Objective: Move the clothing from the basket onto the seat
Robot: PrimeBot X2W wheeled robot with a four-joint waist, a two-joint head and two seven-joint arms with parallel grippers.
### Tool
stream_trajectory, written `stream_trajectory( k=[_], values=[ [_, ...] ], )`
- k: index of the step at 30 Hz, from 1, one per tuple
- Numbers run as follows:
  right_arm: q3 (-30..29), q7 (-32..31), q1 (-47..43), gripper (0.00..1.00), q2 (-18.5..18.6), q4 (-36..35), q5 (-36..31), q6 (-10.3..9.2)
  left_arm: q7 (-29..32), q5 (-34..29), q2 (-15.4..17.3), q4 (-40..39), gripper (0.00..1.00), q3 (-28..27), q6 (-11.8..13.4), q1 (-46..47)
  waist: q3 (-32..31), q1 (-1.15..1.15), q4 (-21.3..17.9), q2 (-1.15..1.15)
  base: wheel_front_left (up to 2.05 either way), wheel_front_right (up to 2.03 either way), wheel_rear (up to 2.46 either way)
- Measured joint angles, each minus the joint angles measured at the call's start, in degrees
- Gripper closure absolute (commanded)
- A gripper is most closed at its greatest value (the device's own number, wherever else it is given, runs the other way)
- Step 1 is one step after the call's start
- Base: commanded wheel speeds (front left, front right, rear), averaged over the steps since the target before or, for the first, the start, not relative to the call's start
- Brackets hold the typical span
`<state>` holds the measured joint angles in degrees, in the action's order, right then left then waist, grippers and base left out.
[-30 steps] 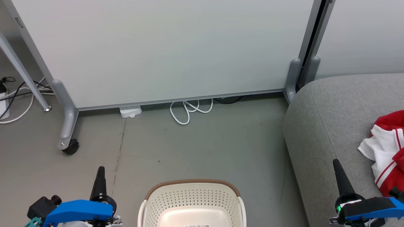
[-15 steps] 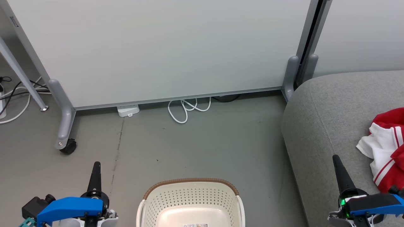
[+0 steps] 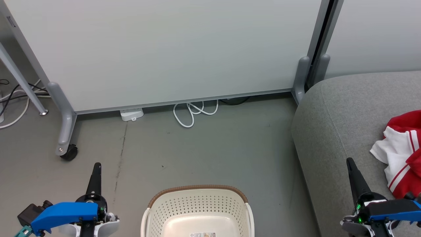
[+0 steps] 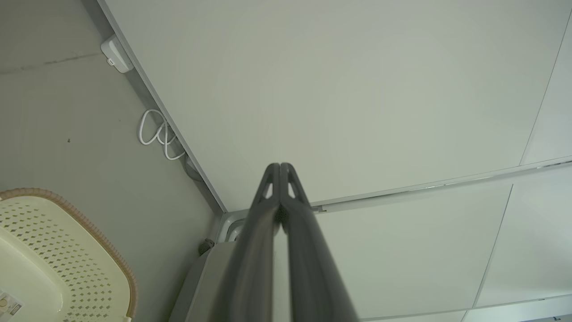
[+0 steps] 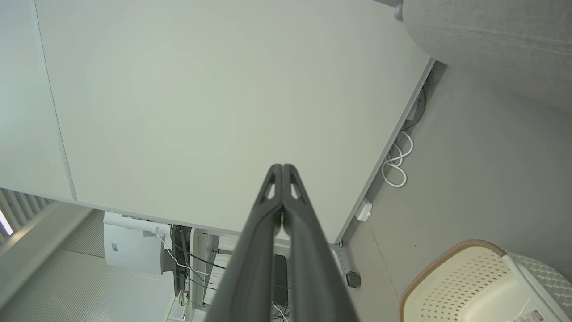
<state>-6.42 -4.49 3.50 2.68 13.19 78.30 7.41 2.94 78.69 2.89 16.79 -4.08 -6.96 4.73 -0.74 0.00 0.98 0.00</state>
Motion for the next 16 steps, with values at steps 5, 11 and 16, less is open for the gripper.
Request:
stream_trajectory(
  k=[5, 11, 16],
  values=[
    [-0.01, -0.25, 0.44, 1.00, 0.01, 0.12, 2.33, 0.00, 0.53, 2.14, 0.00, -0.41, 1.00, -0.46, -0.12, 0.14, 0.14, 0.00, -0.15, 0.00, 0.00, 0.00, 0.00],
    [-0.02, -0.63, 0.93, 1.00, 0.01, 0.29, 4.90, 0.00, 1.22, 4.75, 0.00, -0.93, 1.00, -0.83, -0.13, 0.34, 0.30, 0.00, -0.32, 0.00, 0.00, 0.00, 0.00],
    [-0.03, -0.98, 1.12, 1.00, 0.02, 0.41, 6.98, 0.00, 1.82, 6.77, 0.00, -1.36, 1.00, -1.13, -0.14, 0.46, 0.43, 0.00, -0.46, 0.00, 0.00, 0.00, 0.00]
  ],
)
